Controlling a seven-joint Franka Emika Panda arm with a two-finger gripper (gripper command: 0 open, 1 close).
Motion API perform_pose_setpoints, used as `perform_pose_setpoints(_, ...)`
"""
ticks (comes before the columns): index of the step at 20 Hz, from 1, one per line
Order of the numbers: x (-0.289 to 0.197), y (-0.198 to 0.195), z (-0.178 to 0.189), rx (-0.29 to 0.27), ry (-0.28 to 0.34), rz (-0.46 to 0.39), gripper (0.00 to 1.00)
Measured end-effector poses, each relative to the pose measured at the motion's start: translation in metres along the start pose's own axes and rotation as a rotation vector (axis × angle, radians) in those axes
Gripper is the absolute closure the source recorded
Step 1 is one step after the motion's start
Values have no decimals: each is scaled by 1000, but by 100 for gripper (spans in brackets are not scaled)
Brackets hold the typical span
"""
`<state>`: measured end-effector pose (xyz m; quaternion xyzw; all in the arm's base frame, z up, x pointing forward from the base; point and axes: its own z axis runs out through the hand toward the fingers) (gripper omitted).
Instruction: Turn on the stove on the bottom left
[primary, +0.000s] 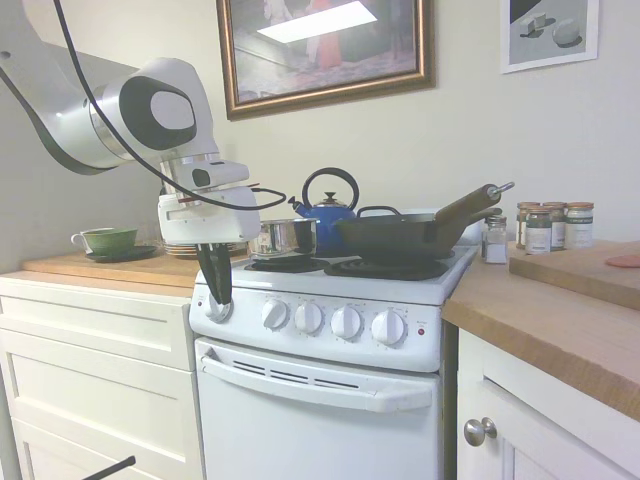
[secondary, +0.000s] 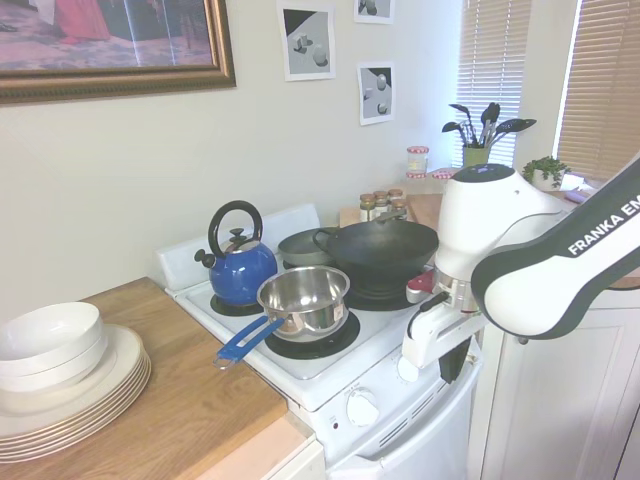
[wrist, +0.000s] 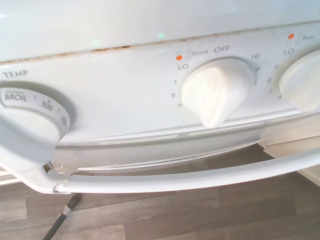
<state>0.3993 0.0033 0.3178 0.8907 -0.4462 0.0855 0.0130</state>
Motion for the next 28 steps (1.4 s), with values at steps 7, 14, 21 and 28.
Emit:
perform_pose_setpoints(7, 5, 3, -2, 5, 0, 9, 0)
perform_pose_setpoints(14, 5, 3, -2, 8, -2, 12, 0)
perform_pose_setpoints(21, 9, 5, -7, 21, -1, 32, 0)
perform_pose_setpoints(28, 10, 5, -8, 22, -2, 39, 0)
